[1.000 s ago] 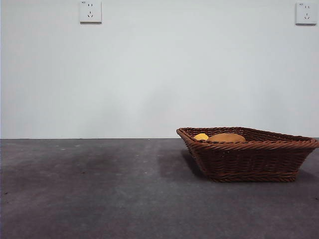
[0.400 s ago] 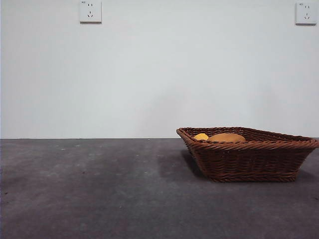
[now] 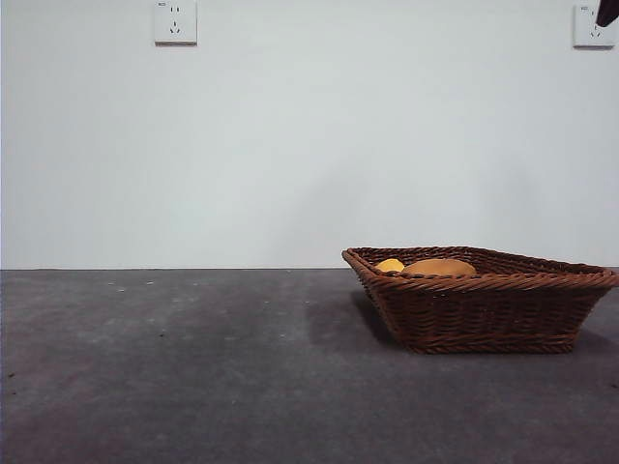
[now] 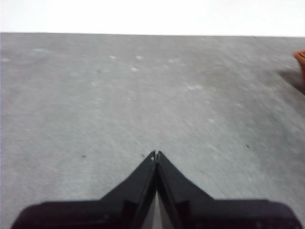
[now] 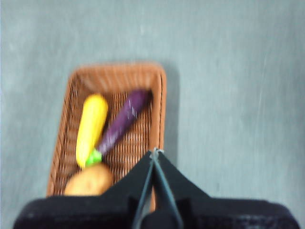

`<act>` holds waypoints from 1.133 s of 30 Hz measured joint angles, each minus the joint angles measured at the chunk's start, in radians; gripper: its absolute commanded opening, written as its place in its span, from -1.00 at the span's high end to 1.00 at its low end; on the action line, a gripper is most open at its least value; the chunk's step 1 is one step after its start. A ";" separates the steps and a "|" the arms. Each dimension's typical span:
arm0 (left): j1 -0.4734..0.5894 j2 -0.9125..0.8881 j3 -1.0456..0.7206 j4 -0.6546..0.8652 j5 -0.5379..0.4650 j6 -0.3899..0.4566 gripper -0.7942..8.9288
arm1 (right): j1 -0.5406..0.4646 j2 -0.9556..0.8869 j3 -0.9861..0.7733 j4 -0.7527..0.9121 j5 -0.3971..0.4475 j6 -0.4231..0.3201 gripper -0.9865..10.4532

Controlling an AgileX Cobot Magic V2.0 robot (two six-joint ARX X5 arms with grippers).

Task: Help me put the vegetables on the table into the basket

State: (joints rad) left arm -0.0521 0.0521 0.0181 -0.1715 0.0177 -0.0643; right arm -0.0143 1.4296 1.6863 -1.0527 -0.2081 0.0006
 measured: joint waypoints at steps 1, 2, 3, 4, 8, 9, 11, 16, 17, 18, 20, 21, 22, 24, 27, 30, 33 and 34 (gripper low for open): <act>0.001 -0.012 0.000 0.000 -0.002 0.000 0.84 | 0.000 0.002 0.000 0.016 0.000 0.000 0.83; 0.002 -0.026 0.000 0.000 0.000 0.000 0.84 | 0.000 0.002 0.000 0.038 0.003 0.000 0.83; 0.002 -0.039 0.000 0.000 0.002 0.000 0.84 | 0.000 0.003 0.000 0.055 0.003 0.000 0.83; 0.003 -0.045 0.000 0.005 0.006 0.000 0.84 | 0.000 0.003 0.000 0.069 0.003 0.000 0.83; 0.003 -0.047 0.000 0.017 0.013 0.000 0.84 | 0.000 0.003 0.000 0.117 0.003 0.000 0.83; 0.003 -0.047 0.000 0.015 0.013 0.000 0.84 | 0.000 0.003 0.000 0.124 0.003 0.000 0.83; 0.004 -0.043 0.000 0.015 0.014 0.000 0.84 | 0.000 0.004 0.000 0.134 0.003 0.000 0.83; 0.004 -0.016 0.000 0.015 0.015 0.000 0.84 | 0.000 0.004 0.000 0.134 0.003 0.000 0.83; 0.004 -0.011 0.000 0.015 0.015 0.000 0.84 | 0.000 0.004 0.000 0.134 0.003 0.000 0.83; 0.004 -0.007 0.000 0.015 0.015 0.000 0.84 | 0.000 0.004 0.000 0.134 0.003 0.000 0.83; 0.004 0.005 0.000 0.015 0.015 0.000 0.84 | 0.000 0.004 0.000 0.134 0.003 0.000 0.83; 0.004 0.009 0.000 0.015 0.015 0.000 0.84 | 0.000 0.004 0.000 0.134 0.003 0.000 0.83; 0.004 0.013 0.000 0.015 0.015 0.000 0.84 | 0.000 0.004 0.000 0.134 0.003 0.000 0.83; 0.004 0.023 0.000 0.015 0.015 0.000 0.84 | 0.000 0.004 0.000 0.134 0.003 0.000 0.83; 0.004 0.035 0.000 0.014 0.015 0.000 0.84 | 0.000 0.004 0.000 0.134 0.023 0.000 0.83; 0.004 0.045 0.000 0.014 0.015 0.000 0.84 | 0.000 -0.006 -0.004 0.135 0.069 0.000 0.83; 0.004 0.054 0.000 0.014 0.015 0.000 0.84 | 0.005 -0.064 -0.045 0.144 0.127 0.000 0.83; 0.004 0.058 0.000 0.014 0.015 0.000 0.84 | 0.008 -0.101 -0.073 0.163 0.132 0.000 0.83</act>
State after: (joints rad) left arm -0.0483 0.1097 0.0181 -0.1570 0.0330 -0.0647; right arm -0.0059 1.3285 1.6131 -0.8894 -0.0765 0.0006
